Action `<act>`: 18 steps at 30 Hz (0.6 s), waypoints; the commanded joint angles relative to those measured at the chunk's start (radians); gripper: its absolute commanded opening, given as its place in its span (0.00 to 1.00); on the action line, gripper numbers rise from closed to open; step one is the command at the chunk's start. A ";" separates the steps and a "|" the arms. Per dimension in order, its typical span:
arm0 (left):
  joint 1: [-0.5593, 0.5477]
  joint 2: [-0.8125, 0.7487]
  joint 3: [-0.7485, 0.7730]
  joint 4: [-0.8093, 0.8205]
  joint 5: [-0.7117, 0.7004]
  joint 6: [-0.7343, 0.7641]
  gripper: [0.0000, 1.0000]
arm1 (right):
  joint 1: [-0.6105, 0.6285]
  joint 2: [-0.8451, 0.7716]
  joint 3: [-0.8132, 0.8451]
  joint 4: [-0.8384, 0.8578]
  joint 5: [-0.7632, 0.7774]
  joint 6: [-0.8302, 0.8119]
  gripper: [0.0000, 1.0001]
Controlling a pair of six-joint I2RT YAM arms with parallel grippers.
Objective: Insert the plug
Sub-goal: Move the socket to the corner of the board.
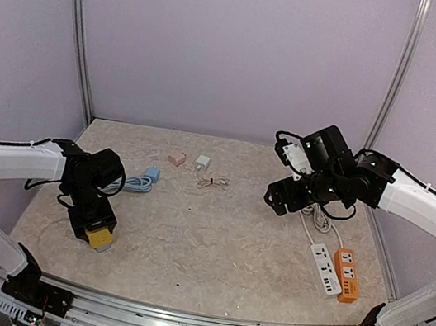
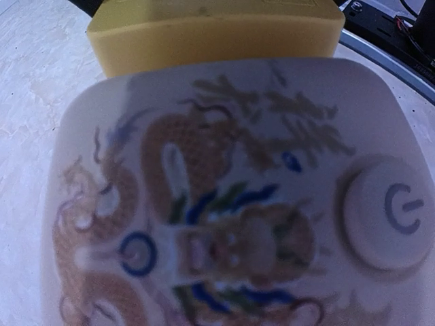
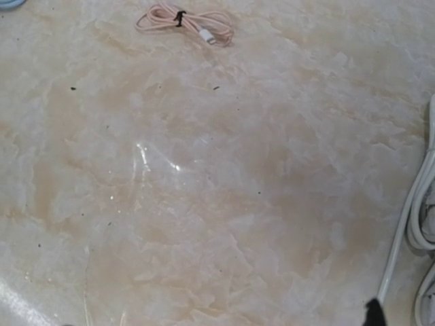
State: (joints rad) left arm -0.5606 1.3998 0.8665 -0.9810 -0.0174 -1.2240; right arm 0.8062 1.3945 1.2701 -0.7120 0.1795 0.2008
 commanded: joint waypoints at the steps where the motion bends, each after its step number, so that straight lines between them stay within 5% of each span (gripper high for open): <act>1: 0.096 0.070 -0.019 0.148 -0.226 0.189 0.49 | -0.010 -0.025 -0.012 0.000 0.000 0.003 0.88; 18: 0.204 0.131 0.151 0.158 -0.269 0.473 0.50 | -0.010 -0.018 -0.017 0.011 -0.009 0.009 0.88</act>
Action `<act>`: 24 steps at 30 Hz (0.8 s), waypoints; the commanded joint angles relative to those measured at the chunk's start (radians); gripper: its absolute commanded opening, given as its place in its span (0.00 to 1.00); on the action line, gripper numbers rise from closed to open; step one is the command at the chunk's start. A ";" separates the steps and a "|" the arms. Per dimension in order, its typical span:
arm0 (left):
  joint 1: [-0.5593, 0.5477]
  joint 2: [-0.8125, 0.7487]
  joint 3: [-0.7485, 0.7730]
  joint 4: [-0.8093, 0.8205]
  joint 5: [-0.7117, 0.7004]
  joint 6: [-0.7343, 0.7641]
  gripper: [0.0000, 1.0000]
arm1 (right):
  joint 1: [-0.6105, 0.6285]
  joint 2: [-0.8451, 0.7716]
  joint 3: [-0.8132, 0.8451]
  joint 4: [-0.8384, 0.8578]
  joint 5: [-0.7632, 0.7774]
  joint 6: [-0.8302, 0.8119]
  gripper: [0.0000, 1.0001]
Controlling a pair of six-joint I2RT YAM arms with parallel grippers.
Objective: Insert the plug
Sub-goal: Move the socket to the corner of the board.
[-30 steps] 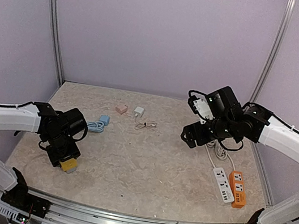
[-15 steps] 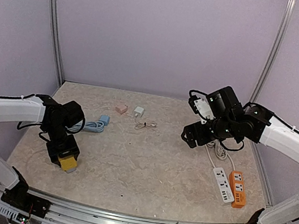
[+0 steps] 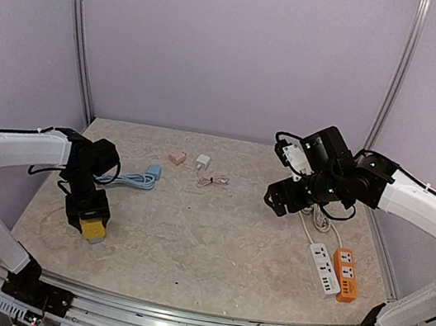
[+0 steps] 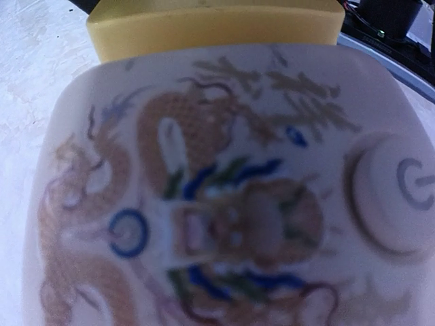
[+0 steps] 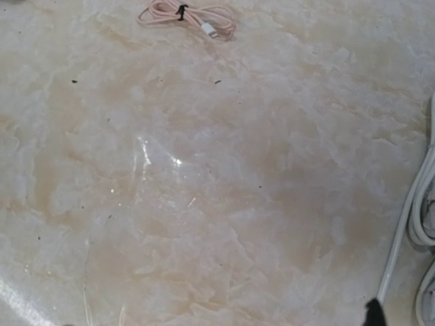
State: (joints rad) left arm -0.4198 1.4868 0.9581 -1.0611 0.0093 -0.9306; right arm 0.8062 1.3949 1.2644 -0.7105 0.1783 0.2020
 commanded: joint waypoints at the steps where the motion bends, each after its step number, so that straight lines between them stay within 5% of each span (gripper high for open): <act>1: 0.073 0.051 0.069 0.239 -0.301 0.200 0.50 | -0.010 -0.019 -0.013 0.010 -0.008 0.008 0.88; 13: 0.237 0.077 0.194 0.296 -0.132 0.370 0.52 | -0.010 0.004 0.019 -0.013 -0.010 0.005 0.88; 24: 0.278 0.223 0.293 0.210 -0.165 0.477 0.57 | -0.010 0.004 -0.009 0.022 -0.021 0.014 0.88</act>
State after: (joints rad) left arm -0.1608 1.6909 1.2064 -0.8543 -0.1131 -0.5056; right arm 0.8062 1.3983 1.2633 -0.7048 0.1707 0.2031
